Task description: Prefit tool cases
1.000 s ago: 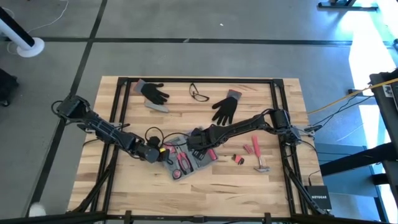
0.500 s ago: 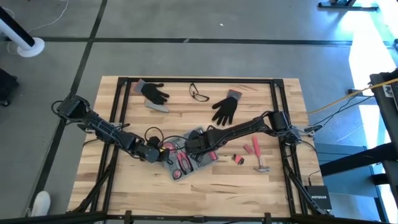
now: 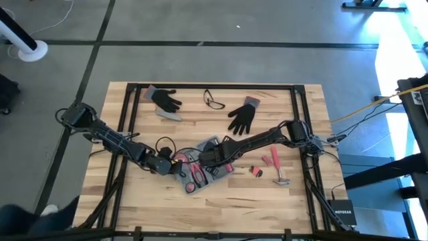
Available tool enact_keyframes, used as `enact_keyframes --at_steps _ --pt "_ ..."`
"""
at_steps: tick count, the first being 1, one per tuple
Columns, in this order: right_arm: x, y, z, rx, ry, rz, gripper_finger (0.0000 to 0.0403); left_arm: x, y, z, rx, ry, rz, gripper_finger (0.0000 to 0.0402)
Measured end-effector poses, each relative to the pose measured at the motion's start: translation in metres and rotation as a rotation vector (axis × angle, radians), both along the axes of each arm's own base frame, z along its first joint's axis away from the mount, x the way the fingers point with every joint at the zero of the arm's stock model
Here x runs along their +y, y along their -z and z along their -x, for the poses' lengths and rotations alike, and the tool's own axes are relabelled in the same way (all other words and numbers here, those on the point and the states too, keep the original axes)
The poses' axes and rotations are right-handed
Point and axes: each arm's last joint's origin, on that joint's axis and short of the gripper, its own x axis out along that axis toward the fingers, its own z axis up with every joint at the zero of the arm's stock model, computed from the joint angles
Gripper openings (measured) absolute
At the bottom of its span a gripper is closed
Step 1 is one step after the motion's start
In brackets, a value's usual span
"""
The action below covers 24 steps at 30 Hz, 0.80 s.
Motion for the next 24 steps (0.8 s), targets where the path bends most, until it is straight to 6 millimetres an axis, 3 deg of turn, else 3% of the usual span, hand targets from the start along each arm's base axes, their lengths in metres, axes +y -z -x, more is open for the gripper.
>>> enact_keyframes --at_steps 4,6,12,17,24 --pt "0.001 0.0 -0.001 -0.007 -0.002 -0.001 0.0044 0.0 0.0 0.0 -0.001 0.002 -0.001 0.0106" --pt "0.001 -0.001 -0.002 -0.013 -0.011 -0.008 0.0017 0.0 0.0 0.0 -0.001 0.003 -0.001 0.0106" --pt "0.002 -0.006 -0.003 0.0 -0.027 -0.036 0.0038 0.0 0.0 0.0 0.0 0.009 -0.007 0.0106" --pt "0.003 -0.019 -0.006 0.013 -0.064 -0.031 0.001 0.0 0.0 0.0 -0.002 0.021 -0.015 0.0106" --pt "-0.003 -0.04 -0.012 -0.002 -0.066 -0.009 0.0008 0.0 0.0 0.0 -0.005 0.038 -0.027 0.0106"
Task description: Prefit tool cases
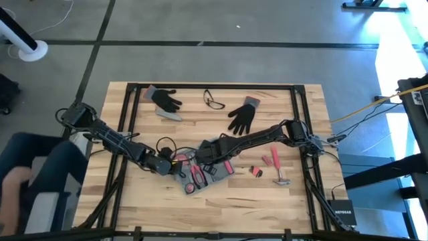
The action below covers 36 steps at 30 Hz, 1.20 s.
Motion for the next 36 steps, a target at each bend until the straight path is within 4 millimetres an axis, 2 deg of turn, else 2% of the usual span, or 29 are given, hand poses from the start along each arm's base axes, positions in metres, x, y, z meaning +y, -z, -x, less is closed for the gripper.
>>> enact_keyframes --at_steps 7,10,13,15,19,22,24,27,32,36 --pt "-0.009 -0.002 0.007 -0.018 0.077 -0.104 0.0006 0.0 0.0 0.0 -0.002 0.01 -0.008 0.0106" --pt "-0.018 -0.009 0.016 -0.121 0.112 -0.178 0.0006 0.0 0.0 0.0 -0.005 0.026 -0.019 0.0106" --pt "-0.031 -0.017 0.036 -0.246 0.171 -0.254 0.0006 0.0 0.0 0.0 -0.007 0.036 -0.026 0.0106" --pt "-0.038 -0.015 0.055 -0.324 0.24 -0.314 0.0005 0.0 0.0 0.0 -0.006 0.038 -0.028 0.0106" --pt "-0.047 0.006 0.096 -0.486 0.417 -0.461 0.0004 0.0 0.0 0.0 -0.009 0.064 -0.047 0.0106" --pt "-0.042 0.028 0.113 -0.58 0.52 -0.637 0.0004 0.0 0.0 0.0 -0.009 0.078 -0.057 0.0106" --pt "-0.035 0.038 0.117 -0.62 0.563 -0.702 0.0003 0.0 0.0 0.0 -0.009 0.078 -0.058 0.0106" --pt "-0.026 0.038 0.111 -0.691 0.596 -0.747 0.0003 0.0 0.0 0.0 -0.01 0.086 -0.064 0.0106" --pt "-0.026 0.042 0.102 -0.685 0.628 -0.74 0.0003 0.0 0.0 0.0 -0.01 0.094 -0.07 0.0106" --pt "-0.027 0.042 0.102 -0.709 0.691 -0.715 0.0002 0.0 0.0 0.0 -0.011 0.095 -0.071 0.0106"
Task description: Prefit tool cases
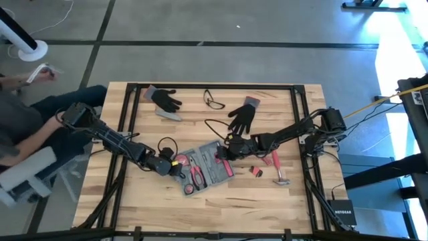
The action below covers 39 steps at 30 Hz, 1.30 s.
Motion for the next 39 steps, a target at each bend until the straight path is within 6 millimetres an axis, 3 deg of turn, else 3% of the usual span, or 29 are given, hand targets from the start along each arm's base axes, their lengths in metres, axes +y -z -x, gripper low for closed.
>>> enact_keyframes --at_steps 6,15,31,33,36,39 --pt "0.003 0.007 0.007 0.102 0.022 -0.065 0.0005 0.0 0.0 0.0 0.0 0.003 -0.002 0.0106" --pt "0.005 0.004 0.004 0.07 0.052 -0.113 0.0054 0.0 0.0 0.0 -0.001 0.014 -0.011 0.0106" --pt "0.004 -0.002 0.004 0.032 0.112 -0.12 0.0004 0.0 0.0 0.0 -0.005 0.061 -0.046 0.0106" --pt "0.004 -0.007 0.004 0.01 0.084 -0.111 0.0001 0.0 0.0 0.0 -0.004 0.07 -0.053 0.0106" --pt "0.006 -0.017 0.0 -0.05 -0.1 -0.101 0.0005 0.0 0.0 0.0 -0.003 0.093 -0.071 0.0106" --pt "0.009 -0.027 -0.005 0.003 -0.247 -0.058 0.0007 0.001 0.001 0.001 0.004 0.113 -0.089 0.0106"
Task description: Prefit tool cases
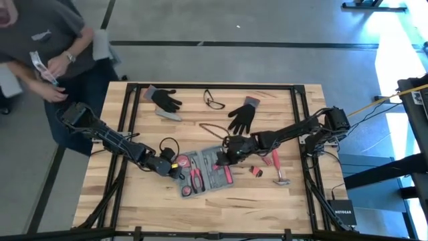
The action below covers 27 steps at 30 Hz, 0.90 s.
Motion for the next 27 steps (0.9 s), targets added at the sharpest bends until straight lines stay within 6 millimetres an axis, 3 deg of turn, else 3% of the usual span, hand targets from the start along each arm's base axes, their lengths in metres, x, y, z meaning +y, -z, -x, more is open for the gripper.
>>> enact_keyframes --at_steps 5,8,15,19,27 --pt "-0.006 -0.014 -0.012 0.039 -0.211 0.275 0.0032 0.0 0.0 0.0 0.004 -0.012 0.007 0.0106" --pt "-0.013 -0.031 -0.024 0.021 -0.415 0.488 0.0076 0.0 0.0 0.0 0.004 -0.01 0.004 0.0106" --pt "-0.008 -0.049 -0.037 0.052 -0.876 0.819 0.0176 0.011 0.0 -0.005 0.011 -0.012 -0.001 0.0106" --pt "-0.002 -0.042 -0.043 0.039 -1.037 0.965 0.0189 0.017 0.0 -0.007 0.008 -0.025 -0.023 0.0106" --pt "0.01 -0.018 -0.047 0.058 -1.171 0.943 0.019 0.028 0.004 -0.013 -0.024 -0.182 -0.07 0.0106"
